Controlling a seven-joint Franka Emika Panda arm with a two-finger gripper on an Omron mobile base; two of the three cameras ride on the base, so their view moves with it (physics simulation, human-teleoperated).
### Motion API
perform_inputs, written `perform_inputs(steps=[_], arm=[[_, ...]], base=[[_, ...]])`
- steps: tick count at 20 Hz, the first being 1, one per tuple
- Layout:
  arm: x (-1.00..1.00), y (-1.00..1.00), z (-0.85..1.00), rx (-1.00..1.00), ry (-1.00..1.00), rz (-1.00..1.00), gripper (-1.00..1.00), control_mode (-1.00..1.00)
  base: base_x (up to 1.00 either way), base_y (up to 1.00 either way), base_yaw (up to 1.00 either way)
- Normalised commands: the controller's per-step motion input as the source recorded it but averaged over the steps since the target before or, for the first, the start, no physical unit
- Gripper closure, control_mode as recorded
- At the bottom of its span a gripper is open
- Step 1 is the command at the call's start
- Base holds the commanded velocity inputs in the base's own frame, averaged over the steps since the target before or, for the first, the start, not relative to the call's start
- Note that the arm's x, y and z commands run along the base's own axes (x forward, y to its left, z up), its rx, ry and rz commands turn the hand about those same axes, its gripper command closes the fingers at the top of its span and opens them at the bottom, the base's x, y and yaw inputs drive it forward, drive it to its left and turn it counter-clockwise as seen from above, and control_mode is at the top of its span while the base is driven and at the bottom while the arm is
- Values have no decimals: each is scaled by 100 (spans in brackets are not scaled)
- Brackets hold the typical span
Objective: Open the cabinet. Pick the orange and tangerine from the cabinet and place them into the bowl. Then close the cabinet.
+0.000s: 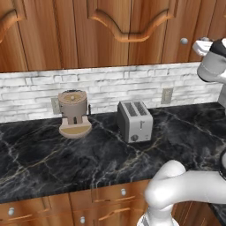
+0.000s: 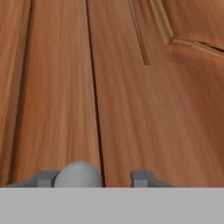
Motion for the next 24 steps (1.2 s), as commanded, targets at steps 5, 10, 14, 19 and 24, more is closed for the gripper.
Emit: perform_inputs(steps=[5,10,14,19,24], arm=[[-14,-24,9,2,-4,0,100,-100],[-64,-89,42,15,-19,0,100,-100],[-78,-100,51,19,-19,0,100,-100],[-84,-100,53,19,-13,0,100,-100],[-89,-100,68,22,-7,-2,100,-100]], base=[[0,0,0],[0,0,0],[0,0,0],[0,0,0],[0,0,0]])
